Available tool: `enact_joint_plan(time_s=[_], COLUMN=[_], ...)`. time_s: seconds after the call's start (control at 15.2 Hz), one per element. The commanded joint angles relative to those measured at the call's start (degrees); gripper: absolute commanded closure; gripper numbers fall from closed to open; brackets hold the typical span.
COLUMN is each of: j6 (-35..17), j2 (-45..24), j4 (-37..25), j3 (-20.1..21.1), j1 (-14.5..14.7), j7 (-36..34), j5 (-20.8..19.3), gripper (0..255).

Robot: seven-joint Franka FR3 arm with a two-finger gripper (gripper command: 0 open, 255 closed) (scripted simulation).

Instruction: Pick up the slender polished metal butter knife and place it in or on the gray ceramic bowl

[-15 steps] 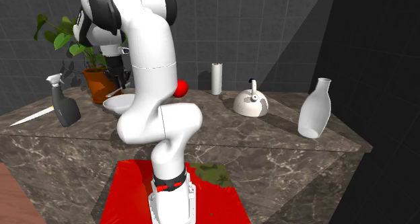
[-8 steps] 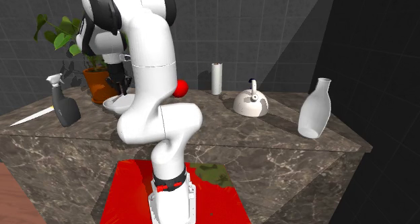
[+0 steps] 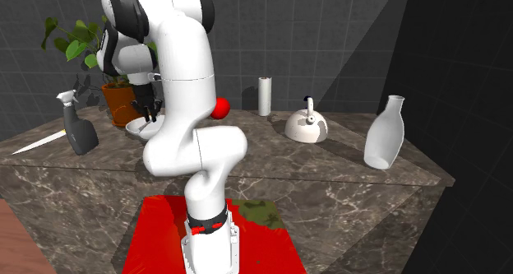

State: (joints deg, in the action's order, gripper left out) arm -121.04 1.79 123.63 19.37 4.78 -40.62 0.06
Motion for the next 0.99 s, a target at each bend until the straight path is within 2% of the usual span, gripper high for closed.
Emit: enact_joint_plan(time_s=[0.0,0.2,0.26,0.59,0.86,0.92], j6=[-0.06,-0.05,-0.05,-0.05,7.14,7.14], j2=[-0.01,-0.01,-0.01,-0.01,2.46,2.46], j4=[0.04,0.04,0.04,0.04,-4.82,-4.82], j3=[-0.01,-0.01,-0.01,-0.01,-0.19,-0.2], j1=[-0.01,-0.01,-0.01,-0.01,-0.08,-0.07], j7=[0.01,0.01,0.01,0.01,0.67,0.67], j5=[-0.01,0.0,0.0,0.0,0.87,0.87], gripper=[255,255,0,0,0,0])
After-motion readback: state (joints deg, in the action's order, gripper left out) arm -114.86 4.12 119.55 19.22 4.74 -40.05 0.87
